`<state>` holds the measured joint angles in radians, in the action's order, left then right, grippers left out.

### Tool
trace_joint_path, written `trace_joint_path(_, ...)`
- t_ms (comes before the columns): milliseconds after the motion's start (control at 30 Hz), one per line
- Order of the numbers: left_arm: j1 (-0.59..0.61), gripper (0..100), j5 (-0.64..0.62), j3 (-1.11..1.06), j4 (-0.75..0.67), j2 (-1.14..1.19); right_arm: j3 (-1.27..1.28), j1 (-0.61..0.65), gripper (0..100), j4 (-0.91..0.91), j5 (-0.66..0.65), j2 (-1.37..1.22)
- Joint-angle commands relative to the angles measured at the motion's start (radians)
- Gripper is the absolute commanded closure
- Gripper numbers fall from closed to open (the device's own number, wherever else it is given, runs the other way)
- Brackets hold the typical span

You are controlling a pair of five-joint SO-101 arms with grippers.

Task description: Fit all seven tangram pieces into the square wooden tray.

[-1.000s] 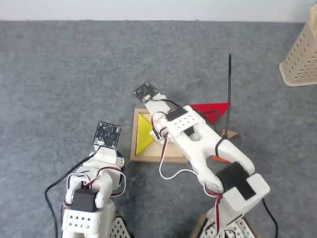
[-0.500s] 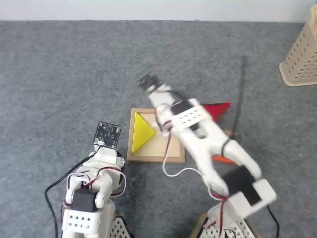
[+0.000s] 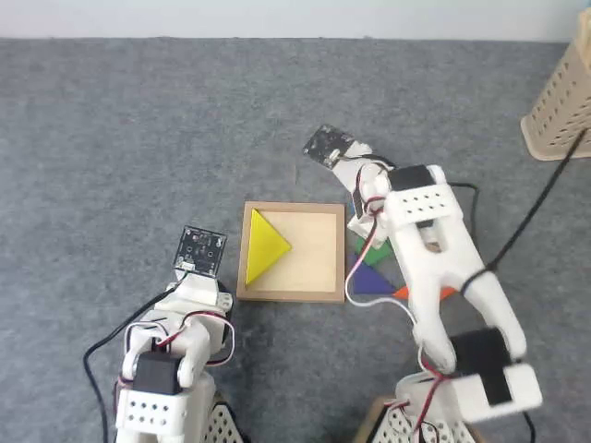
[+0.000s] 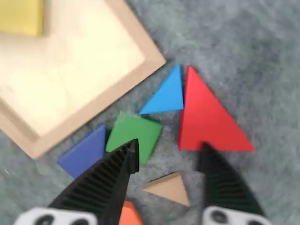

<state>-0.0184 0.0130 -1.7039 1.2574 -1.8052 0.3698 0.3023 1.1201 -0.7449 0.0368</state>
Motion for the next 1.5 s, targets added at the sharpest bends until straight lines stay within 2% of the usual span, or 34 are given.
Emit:
trace_joint_path(0, 0.002, 99, -0.009, 0.019, 0.006, -0.02, -0.109, -0.025, 63.8, 0.004, -0.084, -0.071)
trace_joint_path(133, 0.002, 99, -0.009, 0.019, 0.006, -0.02, -0.198, -0.05, 58.0, 0.002, -0.121, -0.242)
trace_joint_path(400, 0.002, 99, -0.009, 0.019, 0.006, -0.02, -0.33, -0.157, 58.2, 0.005, -0.187, -0.433)
trace_joint_path(533, 0.002, 99, -0.009, 0.019, 0.006, -0.02, -0.331, -0.166, 58.3, 0.005, -0.226, -0.476)
trace_joint_path(600, 0.002, 99, -0.009, 0.019, 0.006, -0.02, -0.331, -0.168, 61.7, 0.005, -0.226, -0.501)
trace_joint_path(733, 0.002, 99, -0.009, 0.019, 0.006, -0.02, -0.344, -0.165, 77.3, 0.053, -0.201, -0.513)
trace_joint_path(867, 0.002, 99, -0.009, 0.019, 0.006, -0.02, -0.354, -0.15, 91.7, 0.077, -0.058, -0.519)
trace_joint_path(933, 0.002, 99, -0.009, 0.019, 0.006, -0.02, -0.354, -0.147, 94.8, 0.076, 0.031, -0.516)
trace_joint_path(1267, 0.002, 99, -0.009, 0.019, 0.006, -0.02, -0.486, -0.156, 95.4, 0.107, 0.454, -0.513)
trace_joint_path(1467, 0.002, 99, -0.009, 0.019, 0.006, -0.02, -0.56, -0.199, 95.0, 0.139, 0.611, -0.513)
